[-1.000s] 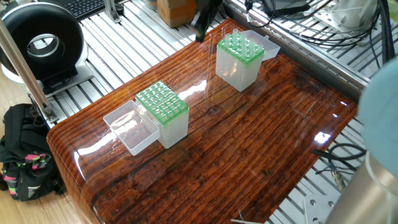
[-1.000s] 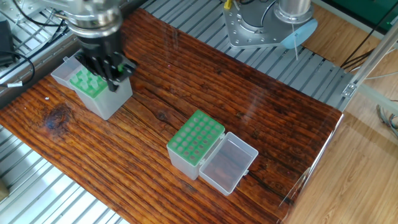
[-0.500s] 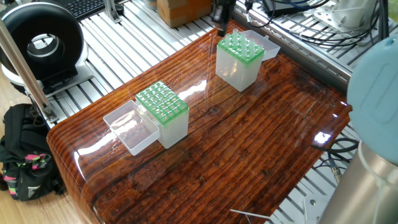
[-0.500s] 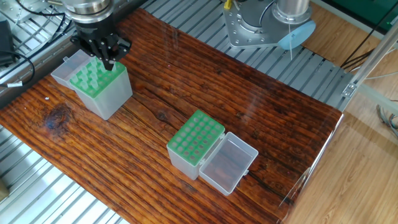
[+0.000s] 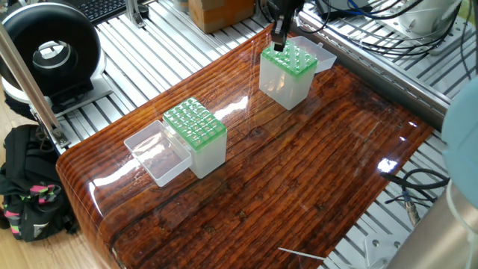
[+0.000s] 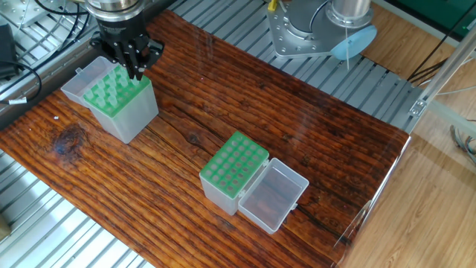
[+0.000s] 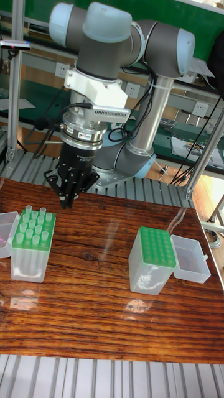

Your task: Transfer all large pipette tips from one holder to another

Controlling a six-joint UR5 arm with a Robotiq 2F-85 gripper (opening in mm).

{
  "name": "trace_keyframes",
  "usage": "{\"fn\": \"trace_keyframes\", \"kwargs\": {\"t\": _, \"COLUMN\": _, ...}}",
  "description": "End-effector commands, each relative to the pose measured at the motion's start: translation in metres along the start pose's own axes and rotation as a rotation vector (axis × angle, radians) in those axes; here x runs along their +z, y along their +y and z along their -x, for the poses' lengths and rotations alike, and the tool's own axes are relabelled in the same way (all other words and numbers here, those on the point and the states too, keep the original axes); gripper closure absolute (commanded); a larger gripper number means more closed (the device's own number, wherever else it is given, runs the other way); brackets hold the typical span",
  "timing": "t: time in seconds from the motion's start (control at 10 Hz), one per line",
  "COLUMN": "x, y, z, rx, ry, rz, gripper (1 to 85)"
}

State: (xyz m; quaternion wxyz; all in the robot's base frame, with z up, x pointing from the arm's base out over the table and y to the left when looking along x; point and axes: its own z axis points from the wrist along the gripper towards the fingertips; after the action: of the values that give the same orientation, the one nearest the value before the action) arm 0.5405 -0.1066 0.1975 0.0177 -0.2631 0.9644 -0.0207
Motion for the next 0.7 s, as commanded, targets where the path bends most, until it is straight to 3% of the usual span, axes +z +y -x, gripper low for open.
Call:
{"fn": "trace_keyframes", "kwargs": {"t": 0.0, "x": 0.008, "y": -0.005, "z": -0.01, "rx": -0.013, "ry": -0.029, "rz": 0.038, "gripper": 66.7}}
{"fn": "trace_keyframes", "kwargs": {"t": 0.4, "x": 0.021, "y": -0.015, "z": -0.025, "rx": -0.065, "ry": -0.027, "rz": 0.036, "gripper": 55.3}}
{"fn": "trace_keyframes", "kwargs": {"t": 0.6, "x": 0.028, "y": -0.015, "z": -0.019, "rx": -0.065, "ry": -0.034, "rz": 0.041, "gripper": 55.3}}
